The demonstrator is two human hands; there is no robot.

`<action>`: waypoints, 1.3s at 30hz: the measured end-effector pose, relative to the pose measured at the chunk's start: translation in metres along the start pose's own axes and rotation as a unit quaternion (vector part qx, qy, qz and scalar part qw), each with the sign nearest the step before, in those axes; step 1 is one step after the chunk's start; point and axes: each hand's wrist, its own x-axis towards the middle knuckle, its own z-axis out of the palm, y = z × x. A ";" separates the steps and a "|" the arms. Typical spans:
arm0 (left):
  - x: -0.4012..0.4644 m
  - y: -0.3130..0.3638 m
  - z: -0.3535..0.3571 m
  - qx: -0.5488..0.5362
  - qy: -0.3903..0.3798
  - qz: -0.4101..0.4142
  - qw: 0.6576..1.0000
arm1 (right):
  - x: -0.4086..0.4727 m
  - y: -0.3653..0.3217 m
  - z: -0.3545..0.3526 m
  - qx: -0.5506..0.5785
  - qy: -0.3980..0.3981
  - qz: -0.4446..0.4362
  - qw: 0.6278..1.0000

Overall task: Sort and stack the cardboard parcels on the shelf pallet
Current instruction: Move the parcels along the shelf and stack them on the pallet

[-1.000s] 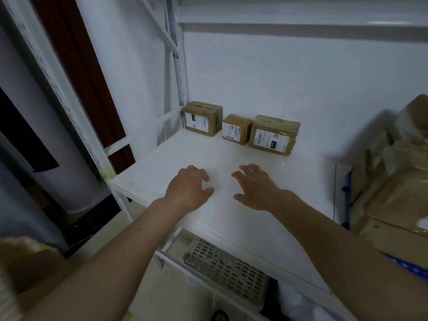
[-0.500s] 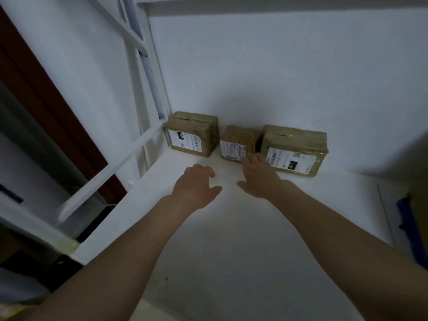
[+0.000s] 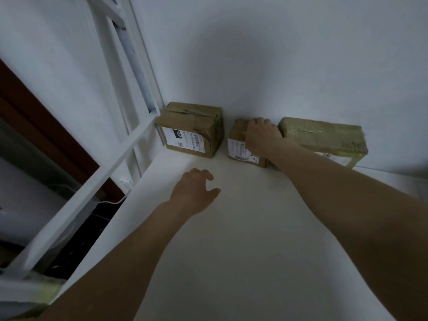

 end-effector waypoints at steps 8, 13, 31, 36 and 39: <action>0.016 -0.006 0.005 -0.062 -0.016 -0.002 0.998 | -0.020 -0.005 0.005 0.034 0.040 0.002 0.999; 0.025 0.004 0.002 -0.118 -0.026 0.023 0.992 | -0.050 -0.017 0.017 0.043 0.035 0.006 0.998; 0.028 0.010 0.014 -0.243 -0.094 0.027 0.965 | -0.118 -0.023 0.055 0.301 0.101 0.163 0.934; 0.014 0.014 0.017 -0.273 -0.097 0.058 0.955 | -0.128 -0.024 0.044 0.370 0.016 0.183 0.911; 0.001 0.013 0.015 -0.275 -0.101 0.068 0.954 | -0.141 -0.027 0.036 0.351 0.022 0.180 0.919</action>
